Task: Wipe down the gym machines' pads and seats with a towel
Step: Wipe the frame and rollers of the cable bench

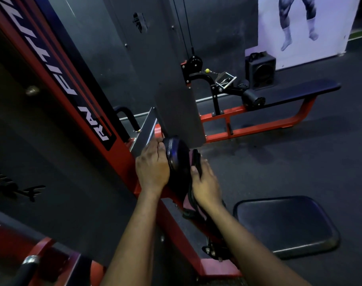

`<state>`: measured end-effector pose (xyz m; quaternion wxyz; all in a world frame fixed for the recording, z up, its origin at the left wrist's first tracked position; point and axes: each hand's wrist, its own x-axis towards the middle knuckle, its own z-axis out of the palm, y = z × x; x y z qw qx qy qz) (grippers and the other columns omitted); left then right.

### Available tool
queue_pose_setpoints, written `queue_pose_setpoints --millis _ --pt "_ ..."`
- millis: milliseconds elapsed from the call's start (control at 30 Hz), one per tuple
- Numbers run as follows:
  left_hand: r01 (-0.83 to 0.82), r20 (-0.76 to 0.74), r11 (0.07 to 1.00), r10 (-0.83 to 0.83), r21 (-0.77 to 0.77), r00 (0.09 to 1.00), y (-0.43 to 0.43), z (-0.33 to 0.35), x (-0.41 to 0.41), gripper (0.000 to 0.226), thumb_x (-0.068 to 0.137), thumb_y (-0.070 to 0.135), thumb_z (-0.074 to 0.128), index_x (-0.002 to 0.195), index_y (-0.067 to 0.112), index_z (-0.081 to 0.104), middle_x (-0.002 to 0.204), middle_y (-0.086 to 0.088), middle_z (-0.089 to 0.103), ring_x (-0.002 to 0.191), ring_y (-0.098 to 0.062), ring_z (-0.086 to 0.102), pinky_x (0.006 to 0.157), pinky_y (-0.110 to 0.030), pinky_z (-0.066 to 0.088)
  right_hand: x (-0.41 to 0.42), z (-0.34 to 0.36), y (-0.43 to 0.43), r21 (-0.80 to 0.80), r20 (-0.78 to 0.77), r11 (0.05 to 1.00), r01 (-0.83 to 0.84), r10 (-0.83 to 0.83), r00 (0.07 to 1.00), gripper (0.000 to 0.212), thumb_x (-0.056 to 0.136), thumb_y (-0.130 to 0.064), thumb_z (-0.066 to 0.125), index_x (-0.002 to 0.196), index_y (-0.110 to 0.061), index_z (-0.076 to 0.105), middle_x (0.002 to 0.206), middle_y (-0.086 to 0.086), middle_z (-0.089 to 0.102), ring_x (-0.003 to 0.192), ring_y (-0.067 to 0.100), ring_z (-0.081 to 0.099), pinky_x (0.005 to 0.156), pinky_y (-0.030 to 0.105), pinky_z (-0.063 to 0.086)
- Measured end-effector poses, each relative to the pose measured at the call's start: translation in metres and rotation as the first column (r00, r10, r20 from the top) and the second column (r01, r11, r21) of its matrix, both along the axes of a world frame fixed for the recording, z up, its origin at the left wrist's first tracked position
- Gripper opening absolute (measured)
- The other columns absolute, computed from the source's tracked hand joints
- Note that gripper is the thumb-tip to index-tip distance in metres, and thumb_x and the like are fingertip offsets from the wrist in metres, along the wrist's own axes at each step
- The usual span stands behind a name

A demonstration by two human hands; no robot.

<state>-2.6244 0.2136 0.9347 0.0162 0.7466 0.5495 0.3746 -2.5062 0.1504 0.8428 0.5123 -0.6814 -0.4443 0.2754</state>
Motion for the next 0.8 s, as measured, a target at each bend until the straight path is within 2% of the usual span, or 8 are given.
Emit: queue_pose_setpoints --millis 100,167,267,400,500,567,667,800 --pt "0.006 0.039 1.000 -0.006 -0.011 0.999 0.000 0.002 0.001 0.054 0.100 0.042 0.018 0.127 0.023 0.061 0.123 0.006 0.065 0.117 -0.012 0.054 0.092 -0.025 0.031 0.011 0.024 0.012 -0.119 0.046 0.992 0.042 -0.037 0.998 0.049 0.107 -0.042 0.040 0.154 -0.031 0.039 0.155 0.004 0.047 0.137 0.033 0.047 0.107 0.041 0.039" --pt "0.016 0.048 1.000 -0.016 -0.004 0.999 -0.002 0.003 0.001 0.051 0.101 0.040 0.021 0.127 0.023 0.061 0.123 0.006 0.065 0.117 -0.011 0.053 0.092 -0.025 0.031 0.019 0.054 0.029 -0.130 0.052 0.991 0.018 -0.012 0.999 0.045 0.107 -0.040 0.042 0.151 -0.035 0.043 0.147 0.007 0.055 0.132 0.035 0.052 0.103 0.040 0.041" --pt "0.045 0.086 0.999 -0.044 -0.008 0.995 -0.002 0.006 0.001 0.045 0.102 0.036 0.025 0.124 0.023 0.063 0.116 0.007 0.065 0.110 -0.011 0.055 0.091 -0.031 0.039 0.015 0.083 0.035 -0.010 0.091 1.000 -0.018 0.018 0.996 0.051 0.105 -0.042 0.042 0.156 -0.037 0.035 0.156 0.000 0.045 0.139 0.032 0.047 0.109 0.044 0.038" --pt "0.046 0.079 0.999 -0.046 0.001 0.996 0.001 0.002 -0.001 0.047 0.102 0.037 0.024 0.127 0.025 0.062 0.119 0.007 0.064 0.111 -0.007 0.050 0.088 -0.028 0.034 -0.014 0.067 -0.006 0.105 0.120 0.994 -0.010 -0.003 0.993 0.055 0.106 -0.047 0.036 0.158 -0.041 0.021 0.165 -0.007 0.030 0.142 0.027 0.040 0.108 0.049 0.039" --pt "0.042 0.095 0.999 -0.042 0.005 0.995 -0.003 0.005 0.001 0.045 0.101 0.035 0.027 0.126 0.024 0.063 0.121 0.005 0.064 0.113 -0.007 0.050 0.091 -0.032 0.037 -0.009 0.064 0.011 0.076 0.120 0.997 0.022 -0.031 0.992 0.055 0.106 -0.047 0.034 0.159 -0.039 0.022 0.165 -0.005 0.029 0.142 0.030 0.040 0.109 0.050 0.038" --pt "0.032 0.119 0.999 -0.033 0.012 0.992 -0.008 0.010 0.003 0.044 0.099 0.034 0.031 0.121 0.020 0.066 0.119 0.003 0.066 0.112 -0.014 0.054 0.093 -0.037 0.041 0.006 0.065 0.039 0.028 0.092 1.000 -0.013 0.010 0.996 0.055 0.105 -0.047 0.036 0.159 -0.036 0.026 0.165 -0.003 0.031 0.143 0.033 0.041 0.113 0.050 0.037" --pt "0.025 0.125 1.000 -0.026 0.010 0.992 -0.013 0.013 0.005 0.043 0.098 0.034 0.032 0.117 0.016 0.066 0.117 0.001 0.067 0.112 -0.016 0.055 0.094 -0.037 0.040 0.023 0.059 0.061 -0.016 0.018 0.996 -0.086 0.087 0.996 0.053 0.105 -0.045 0.039 0.157 -0.035 0.033 0.162 -0.001 0.037 0.142 0.031 0.043 0.115 0.045 0.035" --pt "0.028 0.107 1.000 -0.029 0.008 0.994 -0.014 0.013 0.005 0.043 0.098 0.034 0.031 0.117 0.016 0.066 0.117 -0.001 0.068 0.112 -0.020 0.057 0.094 -0.040 0.042 0.011 0.038 0.032 0.020 0.040 0.999 -0.043 0.042 0.998 0.055 0.104 -0.045 0.038 0.156 -0.031 0.034 0.161 0.000 0.038 0.141 0.032 0.044 0.113 0.047 0.039"
